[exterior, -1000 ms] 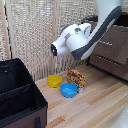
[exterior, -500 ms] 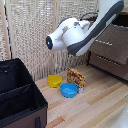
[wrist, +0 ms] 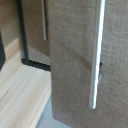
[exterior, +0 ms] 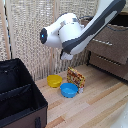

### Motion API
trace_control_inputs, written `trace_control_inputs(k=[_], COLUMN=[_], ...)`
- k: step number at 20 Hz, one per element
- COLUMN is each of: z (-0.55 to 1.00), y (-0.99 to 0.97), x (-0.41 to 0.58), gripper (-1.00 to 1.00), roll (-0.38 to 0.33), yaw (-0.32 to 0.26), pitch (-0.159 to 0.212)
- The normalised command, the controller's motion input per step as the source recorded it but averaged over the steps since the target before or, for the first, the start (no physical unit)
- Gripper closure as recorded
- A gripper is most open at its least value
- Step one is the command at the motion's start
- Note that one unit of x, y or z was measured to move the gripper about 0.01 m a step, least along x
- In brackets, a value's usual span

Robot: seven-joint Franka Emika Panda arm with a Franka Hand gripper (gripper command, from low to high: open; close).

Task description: Kindly move your gripper toward the top drawer's handle. With caution, hold the handle robustly using your gripper and pull open the top drawer. Let the handle go. Relocate your gripper to the bowl placed in the background. Gently hold the bowl using your gripper. Bring the gripper and the bowl to the ajar drawer. Softly release the bowl into it.

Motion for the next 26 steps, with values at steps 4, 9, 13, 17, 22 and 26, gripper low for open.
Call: trace_control_inputs(k=[4, 9, 13, 17, 22, 26], z=[0.1, 0.08, 0.0, 0.01, 0.06, 0.08], y=[0.33, 0.2, 0.09, 0.06, 0.07, 0.07], x=[0.469, 0.546, 0.539, 0.469, 0.407, 0.336], gripper=[-1.0, -1.0, -1.0, -1.0, -1.0, -1.0], roll=[0.334, 0.322, 0.27, 0.244, 0.226, 0.25], yaw=[-0.002, -0.037, -0.13, -0.163, -0.181, -0.198], pitch=[0.021, 0.0, 0.0, 0.0, 0.0, 0.0])
